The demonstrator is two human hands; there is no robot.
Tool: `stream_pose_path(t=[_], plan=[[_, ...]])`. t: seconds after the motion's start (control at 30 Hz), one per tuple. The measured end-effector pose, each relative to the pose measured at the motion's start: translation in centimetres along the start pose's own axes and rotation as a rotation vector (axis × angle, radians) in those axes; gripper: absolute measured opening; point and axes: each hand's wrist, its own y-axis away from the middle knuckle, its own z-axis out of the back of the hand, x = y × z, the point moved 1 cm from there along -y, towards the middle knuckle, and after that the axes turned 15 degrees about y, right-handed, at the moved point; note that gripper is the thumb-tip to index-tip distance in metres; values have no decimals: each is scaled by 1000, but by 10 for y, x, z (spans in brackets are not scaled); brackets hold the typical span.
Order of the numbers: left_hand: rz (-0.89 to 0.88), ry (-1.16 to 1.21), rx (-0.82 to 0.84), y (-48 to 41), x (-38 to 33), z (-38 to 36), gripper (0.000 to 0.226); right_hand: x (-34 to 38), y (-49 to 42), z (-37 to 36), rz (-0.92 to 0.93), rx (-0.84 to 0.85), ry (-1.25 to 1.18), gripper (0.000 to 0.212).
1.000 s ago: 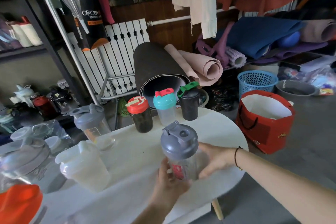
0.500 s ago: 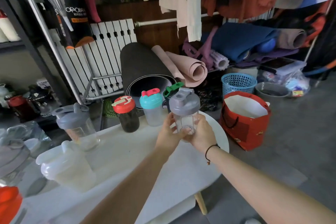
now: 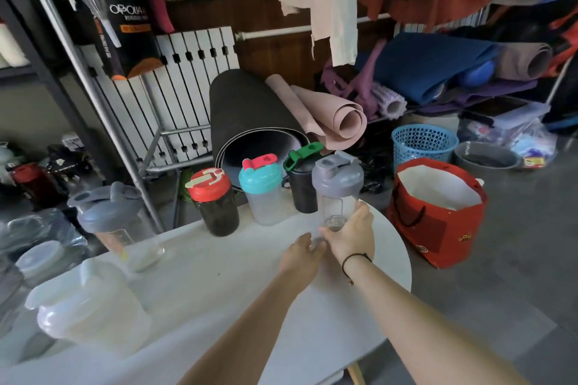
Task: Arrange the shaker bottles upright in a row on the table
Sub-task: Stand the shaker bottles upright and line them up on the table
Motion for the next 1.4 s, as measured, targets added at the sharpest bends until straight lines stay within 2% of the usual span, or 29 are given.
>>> stream_pose_path(t=[0.17, 0.27, 0.37, 0.53, 0.6, 0.73, 0.83, 0.9, 1.0, 1.07, 1.13, 1.17, 1.27, 1.4], plan=[[-72, -161, 22, 13, 11, 18, 52, 4, -8, -3, -15, 29, -21, 85], [-94, -398, 110, 28, 20, 29, 51, -5, -3, -5, -58, 53, -30, 83], [-105, -650, 182, 46, 30, 37, 59, -12, 8, -5, -51, 80, -47, 91], [-29, -767, 214, 75, 41, 55, 68, -2, 46, -2, -172, 162, -7, 94], [-5, -746, 198, 86, 40, 65, 65, 6, 72, -6, -186, 160, -27, 89], [-178, -515, -105, 106, 7, 104, 40, 32, 128, -30, -1, 218, -92, 76], [-225, -610, -212, 119, -41, 147, 36, 56, 156, -47, 230, 487, -108, 79], [-113, -844, -231, 128, -70, 179, 38, 71, 168, -54, 425, 673, 79, 79], [236, -1174, -191, 144, -91, 222, 62, 78, 176, -60, 556, 742, 411, 88], [469, -1217, -142, 150, -85, 243, 83, 75, 176, -63, 582, 711, 478, 93], [657, -1152, -64, 152, -68, 259, 84, 70, 177, -61, 652, 683, 521, 91], [695, -1108, -36, 152, -58, 264, 85, 67, 178, -60, 690, 675, 545, 89], [482, -1149, -50, 150, -33, 267, 101, 58, 177, -55, 752, 691, 600, 86], [330, -1152, -115, 145, -29, 263, 98, 47, 171, -52, 806, 742, 595, 87]])
